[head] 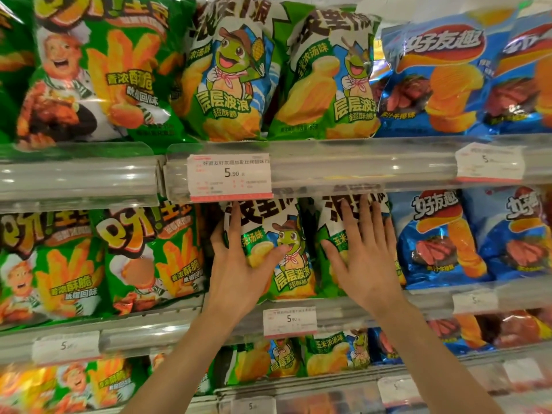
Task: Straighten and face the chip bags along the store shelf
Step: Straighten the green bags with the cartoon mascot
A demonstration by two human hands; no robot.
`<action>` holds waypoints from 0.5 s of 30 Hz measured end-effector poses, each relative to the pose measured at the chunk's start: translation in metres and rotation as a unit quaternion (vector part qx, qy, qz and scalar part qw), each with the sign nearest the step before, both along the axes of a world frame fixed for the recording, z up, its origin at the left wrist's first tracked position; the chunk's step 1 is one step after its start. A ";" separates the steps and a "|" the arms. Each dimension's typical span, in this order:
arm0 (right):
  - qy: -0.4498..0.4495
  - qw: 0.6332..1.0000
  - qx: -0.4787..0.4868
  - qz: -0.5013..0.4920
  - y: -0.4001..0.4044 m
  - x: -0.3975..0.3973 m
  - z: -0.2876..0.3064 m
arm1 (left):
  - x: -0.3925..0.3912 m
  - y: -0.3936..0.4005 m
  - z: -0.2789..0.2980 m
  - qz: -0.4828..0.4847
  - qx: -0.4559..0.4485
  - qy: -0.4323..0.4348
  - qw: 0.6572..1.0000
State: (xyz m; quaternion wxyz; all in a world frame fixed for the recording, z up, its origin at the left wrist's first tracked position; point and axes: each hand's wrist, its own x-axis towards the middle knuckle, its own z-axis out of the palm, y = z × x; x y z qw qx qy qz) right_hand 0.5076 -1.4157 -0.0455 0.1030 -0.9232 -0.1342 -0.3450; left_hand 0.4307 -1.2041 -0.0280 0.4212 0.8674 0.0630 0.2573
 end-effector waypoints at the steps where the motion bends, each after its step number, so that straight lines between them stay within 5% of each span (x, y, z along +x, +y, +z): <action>1: 0.001 1.000 -0.002 0.002 -0.002 0.000 0.000 | 0.000 -0.001 -0.002 0.001 0.002 0.000 1.000; 8: 0.014 0.999 0.048 0.022 0.001 -0.016 -0.001 | -0.002 0.003 -0.006 -0.033 0.001 -0.015 0.999; 11: -0.009 0.991 0.109 0.084 0.012 -0.031 0.008 | -0.008 0.014 -0.006 -0.061 -0.020 -0.036 0.997; 15: -0.012 0.979 0.071 0.192 0.045 -0.046 0.008 | -0.013 0.027 -0.010 -0.054 -0.003 -0.061 0.997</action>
